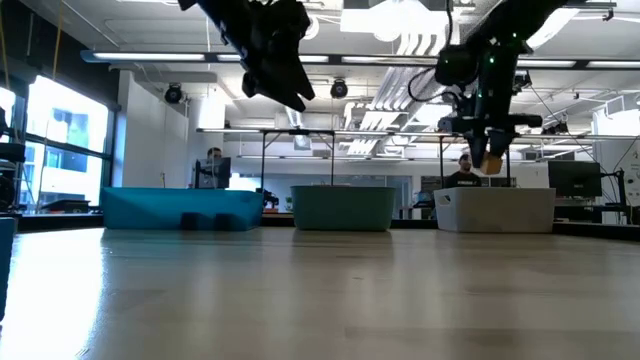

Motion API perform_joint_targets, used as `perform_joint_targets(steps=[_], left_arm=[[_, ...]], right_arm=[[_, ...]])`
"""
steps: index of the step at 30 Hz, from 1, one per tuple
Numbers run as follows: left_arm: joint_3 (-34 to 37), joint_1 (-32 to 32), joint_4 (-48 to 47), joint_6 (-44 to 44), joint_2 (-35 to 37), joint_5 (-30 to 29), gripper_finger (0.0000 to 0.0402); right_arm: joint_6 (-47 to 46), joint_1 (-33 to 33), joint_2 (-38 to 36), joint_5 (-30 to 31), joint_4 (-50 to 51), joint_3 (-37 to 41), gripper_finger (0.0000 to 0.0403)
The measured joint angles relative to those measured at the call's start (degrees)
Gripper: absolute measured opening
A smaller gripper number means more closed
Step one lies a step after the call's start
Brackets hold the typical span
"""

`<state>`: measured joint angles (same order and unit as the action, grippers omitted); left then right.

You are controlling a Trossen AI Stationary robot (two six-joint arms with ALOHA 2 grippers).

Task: Sort & place blocks by color
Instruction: Put the yellow block into the gray bin

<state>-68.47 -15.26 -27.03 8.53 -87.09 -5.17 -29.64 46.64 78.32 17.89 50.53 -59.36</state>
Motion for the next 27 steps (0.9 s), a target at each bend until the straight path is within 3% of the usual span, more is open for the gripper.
perform_joint_targets(steps=[10, 16, 22, 27], left_arm=[[0.0, -0.91, -0.04, -5.07, 0.0, 0.01, 0.0213], [0.0, -0.91, -0.11, -6.6, 0.0, 0.02, 0.0213], [0.0, -0.91, -0.09, -6.31, 0.0, 0.02, 0.0213], [0.0, -0.91, -0.11, -6.22, 0.0, 0.04, 0.0213]], right_arm=[[-4.56, 1.06, 0.04, 0.23, -9.4, 10.08, 0.0102], [-6.39, 3.85, 0.04, -1.19, -12.76, 11.12, 0.0124], [-5.06, 6.02, 0.04, -3.78, -14.19, 11.12, 0.0116], [-5.08, 7.53, 0.04, -4.83, -17.1, 11.12, 0.0169]])
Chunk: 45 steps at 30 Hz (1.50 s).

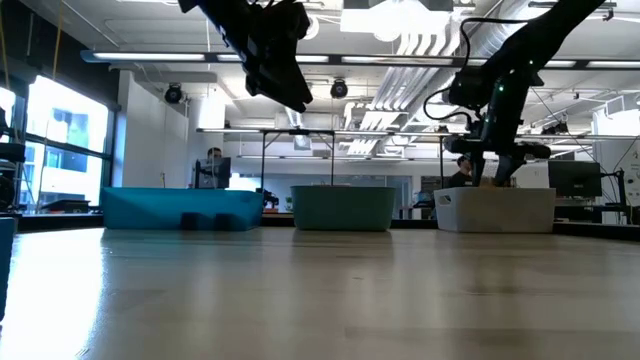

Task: Sort & place blocks by color
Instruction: Put the yellow block into the gray bin, then put the blue block into the green bin

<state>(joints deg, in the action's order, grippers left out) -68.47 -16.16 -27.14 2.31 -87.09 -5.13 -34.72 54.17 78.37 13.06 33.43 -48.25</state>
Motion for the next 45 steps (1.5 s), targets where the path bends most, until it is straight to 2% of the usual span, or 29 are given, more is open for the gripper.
perform_joint_targets(steps=[5, 8, 15, 21, 25, 29, 35, 45], left_arm=[[0.0, 0.0, -0.05, 1.0, 0.0, 0.01, 0.0213], [0.0, 0.07, -1.35, 3.79, 0.0, 0.05, 0.0213], [0.0, 1.46, -10.27, 7.5, 0.0, 3.37, 0.0213], [0.0, 6.36, -13.87, 10.64, -0.02, 4.07, 0.0213], [0.0, 10.69, -13.62, 17.55, -0.02, 3.95, 0.0213], [0.0, 15.14, -13.81, 28.08, -0.02, 3.2, 0.0213], [0.0, 22.33, -13.79, 39.26, -0.02, 2.73, 0.0213], [0.0, 36.36, -13.62, 54.02, -0.47, -3.84, 0.0213]], right_arm=[[-1.3, 0.84, 0.0, -2.88, -0.89, -0.73, 0.0241], [-1.45, 0.98, 0.0, -4.91, 1.09, -2.7, 0.0263], [2.89, -2.58, -0.07, -8.2, 5.77, -10.43, 0.026], [8.04, -7.64, -0.09, -7.16, 8.84, -17.52, 0.0259], [9.17, -9.06, -0.11, -7.34, 10.6, -20.99, 0.0259], [9.27, -10.31, -0.11, -7.34, 13.37, -23.85, 0.0259], [9.73, -12.52, -0.13, -7.52, 14.12, -25.31, 0.0259], [9.72, -15.24, -0.13, -7.5, 15.53, -25.17, 0.0259]])
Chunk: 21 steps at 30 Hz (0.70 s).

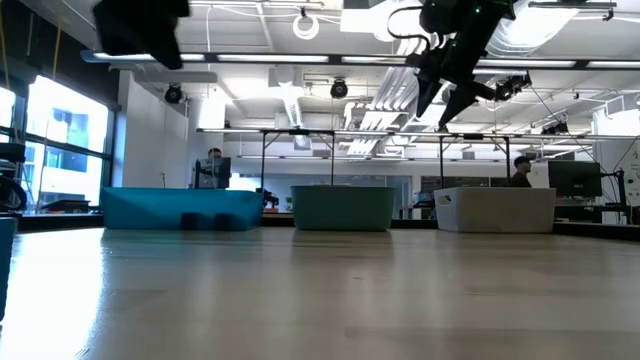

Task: Sort & place blocks by color
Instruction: Put the blue block into the green bin

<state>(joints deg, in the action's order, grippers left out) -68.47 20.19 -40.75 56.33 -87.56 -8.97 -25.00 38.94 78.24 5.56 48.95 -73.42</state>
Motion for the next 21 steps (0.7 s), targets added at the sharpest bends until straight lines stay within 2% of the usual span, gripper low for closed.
perform_joint_targets(steps=[10, 21], left_arm=[[-0.01, 11.17, 0.89, 6.05, -4.38, -4.56, 0.0213], [0.02, 14.48, 10.07, 6.83, -14.23, -3.43, 0.0213]], right_arm=[[-0.64, -3.32, 0.0, 0.04, 0.39, 0.1, 0.0259], [-2.15, -6.22, 0.0, 0.42, 1.94, 0.1, 0.0259]])
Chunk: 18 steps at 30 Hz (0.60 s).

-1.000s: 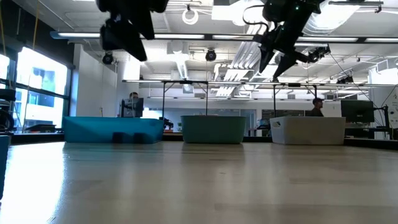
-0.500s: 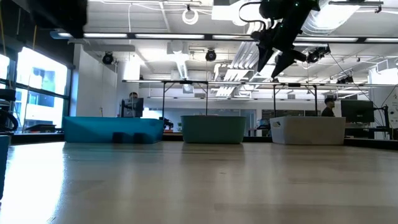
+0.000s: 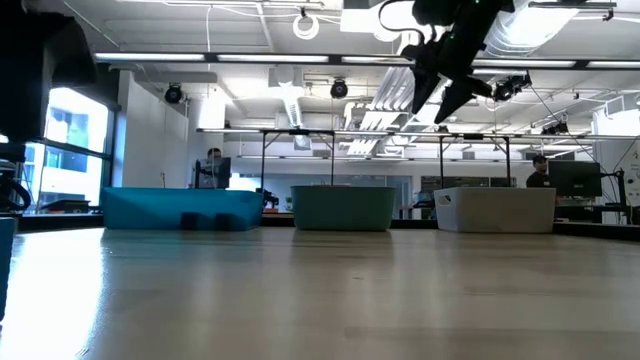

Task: Sort & place blocks by color
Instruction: Put the blue block into the green bin

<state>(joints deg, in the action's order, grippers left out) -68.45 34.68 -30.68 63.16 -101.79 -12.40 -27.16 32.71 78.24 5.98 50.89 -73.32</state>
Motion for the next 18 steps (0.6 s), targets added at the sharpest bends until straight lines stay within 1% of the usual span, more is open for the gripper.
perform_joint_targets(steps=[3, 9, 12, 15, 18], left_arm=[[0.01, 0.0, 2.64, 0.31, -1.14, 0.15, 0.0213], [0.0, -0.11, 2.25, 0.37, -1.19, -0.12, 0.0213], [-0.15, -0.13, 3.07, 2.73, -1.19, 1.21, 0.0213], [-1.75, 0.37, 3.55, 4.23, -1.19, 2.3, 0.0211], [-4.22, 0.8, 2.93, 5.18, -1.19, 2.15, 0.0207]], right_arm=[[-1.05, -0.52, 0.0, 0.18, 0.49, 0.01, 0.0259], [-1.07, -1.03, 0.0, 0.4, 0.81, 0.04, 0.0259], [-1.08, -1.01, 0.0, 0.54, 0.97, 0.04, 0.0259], [-1.11, -1.01, 0.0, 1.93, 1.32, 0.04, 0.0259], [-1.09, -1.01, 0.0, 2.6, 1.75, 0.04, 0.0259]])
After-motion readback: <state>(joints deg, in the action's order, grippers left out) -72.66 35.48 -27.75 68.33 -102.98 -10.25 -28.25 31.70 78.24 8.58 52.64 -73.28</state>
